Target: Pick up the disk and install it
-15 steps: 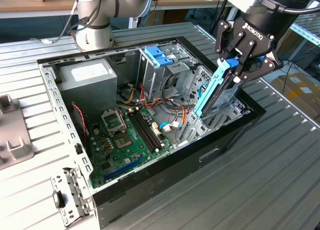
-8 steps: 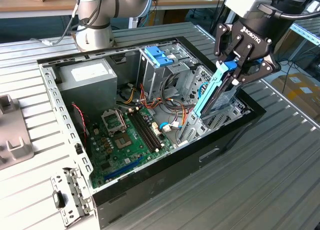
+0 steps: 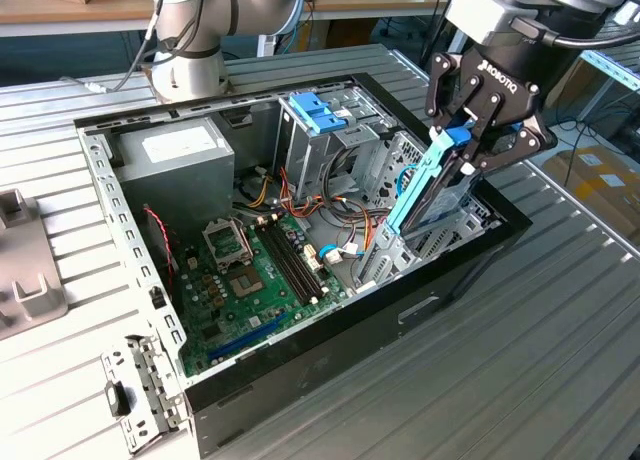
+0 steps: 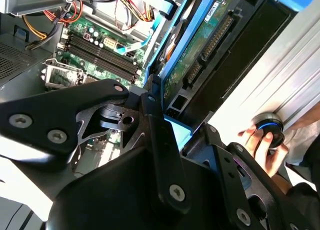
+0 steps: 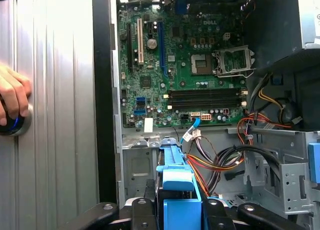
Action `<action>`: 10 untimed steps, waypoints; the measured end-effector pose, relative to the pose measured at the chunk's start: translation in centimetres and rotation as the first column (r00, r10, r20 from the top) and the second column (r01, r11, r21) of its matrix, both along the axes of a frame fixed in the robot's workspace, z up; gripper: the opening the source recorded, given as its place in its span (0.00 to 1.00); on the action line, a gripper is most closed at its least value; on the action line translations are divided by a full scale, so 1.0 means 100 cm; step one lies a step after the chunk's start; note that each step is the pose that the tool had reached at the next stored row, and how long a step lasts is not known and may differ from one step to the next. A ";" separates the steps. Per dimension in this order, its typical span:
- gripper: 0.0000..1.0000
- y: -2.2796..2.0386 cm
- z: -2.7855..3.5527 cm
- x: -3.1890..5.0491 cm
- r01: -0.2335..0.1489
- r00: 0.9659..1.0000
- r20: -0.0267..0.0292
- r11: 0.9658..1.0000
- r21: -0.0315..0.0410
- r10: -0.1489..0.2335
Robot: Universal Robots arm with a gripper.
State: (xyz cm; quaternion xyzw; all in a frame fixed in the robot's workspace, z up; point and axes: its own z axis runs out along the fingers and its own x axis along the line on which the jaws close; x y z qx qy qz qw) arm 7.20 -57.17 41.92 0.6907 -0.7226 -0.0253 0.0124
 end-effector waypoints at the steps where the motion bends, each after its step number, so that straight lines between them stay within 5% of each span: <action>1: 0.37 0.0000 -0.0005 0.0000 0.000 1.000 0.000 1.000 0.000 0.000; 10: 0.37 0.0000 -0.0081 0.0000 0.000 1.000 0.000 1.000 0.000 0.000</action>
